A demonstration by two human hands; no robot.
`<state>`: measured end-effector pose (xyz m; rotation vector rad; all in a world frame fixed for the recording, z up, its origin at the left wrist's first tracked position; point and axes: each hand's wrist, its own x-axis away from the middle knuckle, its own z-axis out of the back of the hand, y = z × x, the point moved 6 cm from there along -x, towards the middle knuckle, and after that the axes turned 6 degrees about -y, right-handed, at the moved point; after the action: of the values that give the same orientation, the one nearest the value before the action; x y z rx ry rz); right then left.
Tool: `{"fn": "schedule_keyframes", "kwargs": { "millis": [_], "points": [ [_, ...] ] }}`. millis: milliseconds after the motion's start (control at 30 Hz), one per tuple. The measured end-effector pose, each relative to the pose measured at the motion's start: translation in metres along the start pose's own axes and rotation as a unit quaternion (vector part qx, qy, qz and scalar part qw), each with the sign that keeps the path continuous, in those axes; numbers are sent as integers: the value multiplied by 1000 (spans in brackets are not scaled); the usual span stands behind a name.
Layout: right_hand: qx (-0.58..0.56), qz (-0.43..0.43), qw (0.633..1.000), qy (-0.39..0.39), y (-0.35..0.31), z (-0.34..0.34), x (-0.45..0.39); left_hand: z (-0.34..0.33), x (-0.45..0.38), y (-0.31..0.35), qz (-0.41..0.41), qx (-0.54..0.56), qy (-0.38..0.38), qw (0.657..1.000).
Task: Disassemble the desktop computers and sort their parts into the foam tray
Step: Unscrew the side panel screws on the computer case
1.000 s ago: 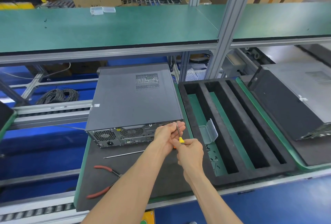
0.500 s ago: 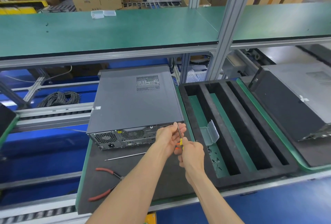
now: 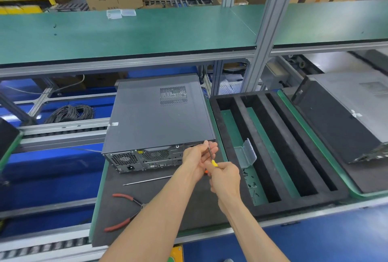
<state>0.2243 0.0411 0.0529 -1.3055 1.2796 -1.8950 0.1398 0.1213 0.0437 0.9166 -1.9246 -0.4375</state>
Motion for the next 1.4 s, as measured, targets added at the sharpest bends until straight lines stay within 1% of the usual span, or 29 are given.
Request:
{"fn": "schedule_keyframes", "kwargs": {
  "millis": [100,233,300,400,433,500,567,600,633,700,767,833,900,933,1067,1200,1267,1400],
  "points": [
    [7,-7,1000,0,0,1,1,0,0,-1,5,7,7,1000],
    [8,5,1000,8,0,5,2,-1,3,-2,-4,36,27,999],
    [8,7,1000,8,3,8,5,0,7,-1,-18,45,62,997],
    [-20,15,1000,-10,3,7,10,16,17,5,-57,35,153,986],
    [-28,17,999,-20,2,4,11,24,20,6,-68,43,167,983],
    [-28,19,998,-45,-1,-7,14,43,27,4,-75,106,152,980],
    [-21,17,997,-78,-4,-26,18,64,32,4,-70,164,102,979],
    [-18,14,995,-97,-5,-37,22,75,35,6,-70,177,85,978],
    [-16,7,993,-117,-5,-49,26,87,38,9,-72,186,78,977],
    [-17,-6,987,-162,-2,-75,37,116,43,18,-85,196,92,973],
    [-7,-16,979,-202,1,-101,48,139,50,31,-118,182,98,971],
    [4,-27,971,-236,6,-127,58,154,56,46,-151,151,58,975],
    [13,-41,963,-265,11,-150,67,161,62,58,-169,94,13,981],
    [16,-49,960,-274,13,-159,71,165,64,62,-172,66,10,983],
    [36,-68,952,-295,19,-187,78,179,70,75,-164,38,49,985],
    [48,-73,951,-296,21,-199,75,179,75,84,-138,13,77,987],
    [51,-75,952,-292,22,-203,72,174,78,89,-129,3,75,989],
    [49,-80,954,-286,24,-207,68,169,82,94,-113,-52,62,990]
  ]
}}
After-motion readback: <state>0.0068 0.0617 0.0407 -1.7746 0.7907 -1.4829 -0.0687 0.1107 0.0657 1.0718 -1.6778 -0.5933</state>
